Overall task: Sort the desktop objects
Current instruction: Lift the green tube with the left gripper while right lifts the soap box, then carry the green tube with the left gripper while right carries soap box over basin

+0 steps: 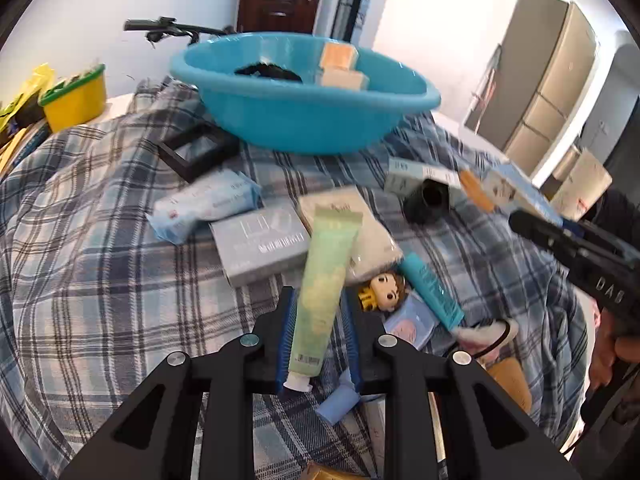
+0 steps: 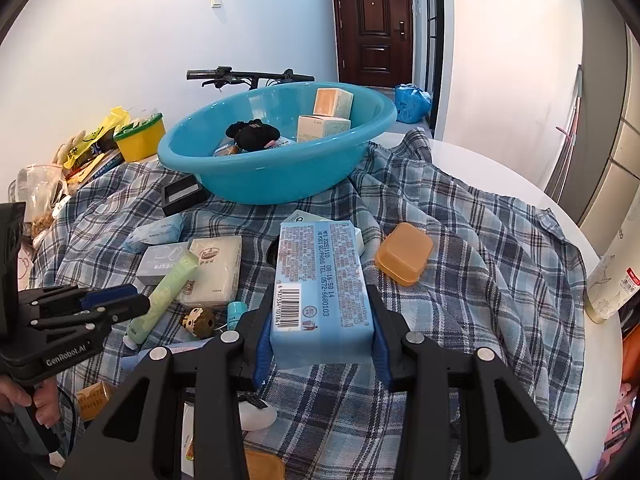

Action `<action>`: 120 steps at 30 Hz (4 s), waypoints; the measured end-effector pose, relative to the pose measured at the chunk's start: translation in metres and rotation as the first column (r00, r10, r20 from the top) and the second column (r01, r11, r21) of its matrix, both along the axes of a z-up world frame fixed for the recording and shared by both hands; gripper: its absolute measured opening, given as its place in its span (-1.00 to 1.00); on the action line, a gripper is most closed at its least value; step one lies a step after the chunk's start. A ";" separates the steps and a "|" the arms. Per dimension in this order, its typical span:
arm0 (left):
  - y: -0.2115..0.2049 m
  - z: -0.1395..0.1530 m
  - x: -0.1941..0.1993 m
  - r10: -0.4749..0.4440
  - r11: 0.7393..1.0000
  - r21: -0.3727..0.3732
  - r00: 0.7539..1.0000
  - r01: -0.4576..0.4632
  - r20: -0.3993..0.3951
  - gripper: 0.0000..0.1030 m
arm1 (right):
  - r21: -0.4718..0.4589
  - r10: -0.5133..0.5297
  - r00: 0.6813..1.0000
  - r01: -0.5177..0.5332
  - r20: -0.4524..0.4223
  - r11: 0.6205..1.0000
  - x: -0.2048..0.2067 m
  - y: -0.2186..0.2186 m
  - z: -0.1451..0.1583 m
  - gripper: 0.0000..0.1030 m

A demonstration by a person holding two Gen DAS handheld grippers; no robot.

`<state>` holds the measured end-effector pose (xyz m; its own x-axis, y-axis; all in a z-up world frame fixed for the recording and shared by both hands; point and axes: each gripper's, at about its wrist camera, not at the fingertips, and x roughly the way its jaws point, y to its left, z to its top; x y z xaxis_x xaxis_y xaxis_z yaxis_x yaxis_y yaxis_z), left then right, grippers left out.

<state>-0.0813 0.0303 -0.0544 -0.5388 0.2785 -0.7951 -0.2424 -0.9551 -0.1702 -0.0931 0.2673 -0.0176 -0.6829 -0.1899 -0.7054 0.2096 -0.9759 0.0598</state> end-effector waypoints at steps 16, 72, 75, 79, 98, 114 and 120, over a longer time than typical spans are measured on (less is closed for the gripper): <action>0.008 -0.024 -0.023 -0.004 1.000 0.004 0.999 0.004 0.054 -0.49 | -0.008 -0.010 1.000 0.011 0.010 1.000 -0.002 0.009 -0.003 -0.25; -0.025 0.240 0.051 0.160 0.986 0.076 0.701 -0.149 -0.695 -0.49 | -0.051 0.015 0.796 -0.058 -0.605 0.997 0.052 -0.036 0.196 -0.25; -0.034 0.259 0.060 0.183 0.982 0.102 0.661 -0.160 -0.728 -0.49 | -0.048 0.002 0.752 -0.045 -0.660 0.998 0.061 -0.032 0.214 -0.25; -0.040 0.275 0.062 0.208 0.977 0.131 0.636 -0.166 -0.743 -0.49 | -0.073 -0.025 0.721 -0.035 -0.693 0.997 0.067 -0.032 0.230 -0.25; -0.033 0.303 0.035 0.196 0.980 0.185 0.568 -0.077 -0.799 -0.49 | -0.149 -0.080 0.623 -0.059 -0.778 0.987 0.050 -0.049 0.261 -0.25; -0.036 0.287 -0.049 0.230 0.970 0.232 0.573 -0.071 -0.787 -0.49 | -0.162 -0.093 0.631 -0.052 -0.770 0.985 -0.017 -0.045 0.242 -0.25; -0.026 0.278 -0.061 0.196 0.978 0.202 0.600 -0.058 -0.776 -0.49 | -0.174 -0.092 0.666 -0.057 -0.740 0.983 -0.033 -0.047 0.226 -0.25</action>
